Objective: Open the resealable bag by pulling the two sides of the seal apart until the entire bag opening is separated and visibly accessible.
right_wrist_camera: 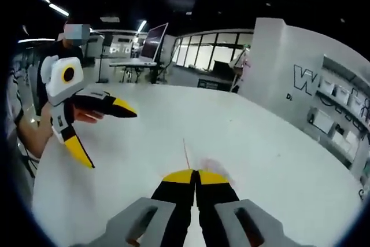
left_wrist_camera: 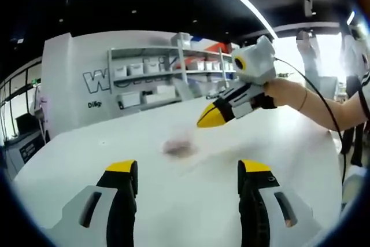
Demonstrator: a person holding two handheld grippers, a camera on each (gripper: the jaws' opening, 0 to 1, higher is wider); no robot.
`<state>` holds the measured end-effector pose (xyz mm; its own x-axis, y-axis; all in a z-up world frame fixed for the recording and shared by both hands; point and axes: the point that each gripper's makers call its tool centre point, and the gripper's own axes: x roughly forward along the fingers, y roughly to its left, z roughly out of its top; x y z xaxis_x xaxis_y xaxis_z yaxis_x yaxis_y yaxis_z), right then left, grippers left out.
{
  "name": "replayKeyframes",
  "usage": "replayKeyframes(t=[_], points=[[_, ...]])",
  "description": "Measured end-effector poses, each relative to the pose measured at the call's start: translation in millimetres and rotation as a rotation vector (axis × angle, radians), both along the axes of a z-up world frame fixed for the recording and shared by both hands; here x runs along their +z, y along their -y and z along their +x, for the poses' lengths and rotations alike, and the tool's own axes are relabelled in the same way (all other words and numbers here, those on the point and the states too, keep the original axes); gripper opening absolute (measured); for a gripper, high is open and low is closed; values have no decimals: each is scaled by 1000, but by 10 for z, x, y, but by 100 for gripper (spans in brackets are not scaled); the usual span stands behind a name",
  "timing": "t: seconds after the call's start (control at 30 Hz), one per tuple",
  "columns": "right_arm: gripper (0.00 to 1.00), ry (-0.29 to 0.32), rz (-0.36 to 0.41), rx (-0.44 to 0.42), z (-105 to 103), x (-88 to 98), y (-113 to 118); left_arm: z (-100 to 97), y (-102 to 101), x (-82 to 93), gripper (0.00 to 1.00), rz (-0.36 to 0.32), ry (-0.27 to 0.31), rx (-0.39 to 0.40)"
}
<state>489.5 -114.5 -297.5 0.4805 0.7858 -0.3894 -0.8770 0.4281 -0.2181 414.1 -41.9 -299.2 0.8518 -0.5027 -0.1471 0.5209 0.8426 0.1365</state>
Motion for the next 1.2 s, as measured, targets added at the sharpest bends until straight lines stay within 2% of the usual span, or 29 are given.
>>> replayKeyframes(t=[0.37,0.63,0.97,1.2], points=[[0,-23,60,6,-26,132,-16,-23,7,67,70,-2,9,-5],[0,-70,128,8,-50,206,-26,-27,44,79,70,1,7,-15],[0,-81,142,3,-76,220,-32,-23,54,141,71,-11,15,-24],[0,-121,182,6,-120,226,-53,-18,56,192,71,-36,16,-25]])
